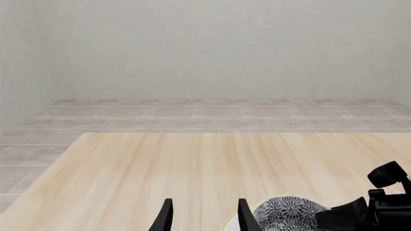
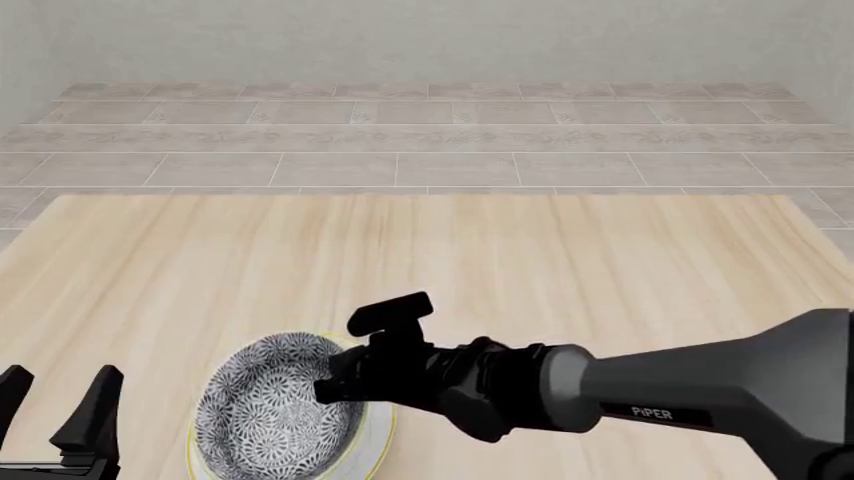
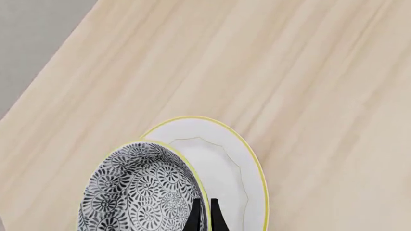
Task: Put the bowl on the plate.
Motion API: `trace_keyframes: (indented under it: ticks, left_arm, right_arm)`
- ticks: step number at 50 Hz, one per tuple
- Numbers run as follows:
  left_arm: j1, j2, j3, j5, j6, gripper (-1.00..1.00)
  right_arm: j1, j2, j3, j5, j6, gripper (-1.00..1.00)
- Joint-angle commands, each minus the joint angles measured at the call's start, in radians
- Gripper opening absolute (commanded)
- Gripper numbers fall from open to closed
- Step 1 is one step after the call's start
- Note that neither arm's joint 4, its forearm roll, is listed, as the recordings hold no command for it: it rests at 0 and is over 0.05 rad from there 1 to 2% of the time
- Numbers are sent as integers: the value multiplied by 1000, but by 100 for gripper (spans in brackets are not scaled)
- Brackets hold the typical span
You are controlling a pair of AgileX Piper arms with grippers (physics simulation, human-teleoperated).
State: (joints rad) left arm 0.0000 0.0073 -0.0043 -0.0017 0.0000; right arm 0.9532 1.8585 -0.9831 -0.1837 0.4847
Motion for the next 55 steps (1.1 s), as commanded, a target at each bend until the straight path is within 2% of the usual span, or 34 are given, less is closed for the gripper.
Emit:
trace_keyframes:
  ticks: [1,55]
  left_arm:
    - [0,0,0,0,0,100]
    - [0,0,0,0,0,100]
  right_arm:
    - [2,3,-3,-7,9,-100]
    - [4,28,11,-37,11,-100]
